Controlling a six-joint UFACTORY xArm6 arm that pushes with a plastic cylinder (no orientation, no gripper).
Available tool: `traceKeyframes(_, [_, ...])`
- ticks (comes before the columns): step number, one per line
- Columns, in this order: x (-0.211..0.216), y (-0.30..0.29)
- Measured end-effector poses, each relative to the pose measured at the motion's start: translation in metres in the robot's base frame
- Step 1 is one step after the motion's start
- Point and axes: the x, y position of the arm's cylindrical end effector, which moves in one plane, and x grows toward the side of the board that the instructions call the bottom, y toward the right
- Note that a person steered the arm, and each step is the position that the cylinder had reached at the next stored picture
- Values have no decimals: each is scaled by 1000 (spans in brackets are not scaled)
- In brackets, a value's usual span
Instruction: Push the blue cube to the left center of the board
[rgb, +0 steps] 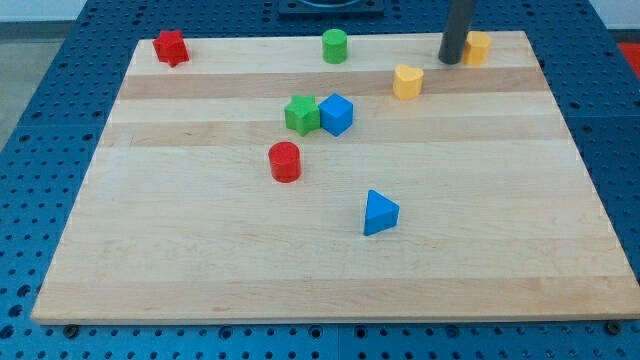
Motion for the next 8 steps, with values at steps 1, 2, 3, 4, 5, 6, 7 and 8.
traceKeyframes(1, [30,-3])
traceKeyframes(2, [33,6])
traceKeyframes(3, [35,6])
traceKeyframes(4, [55,10])
traceKeyframes(5, [96,12])
traceKeyframes(6, [127,10])
traceKeyframes(7, [124,-28])
traceKeyframes(8, [110,-74])
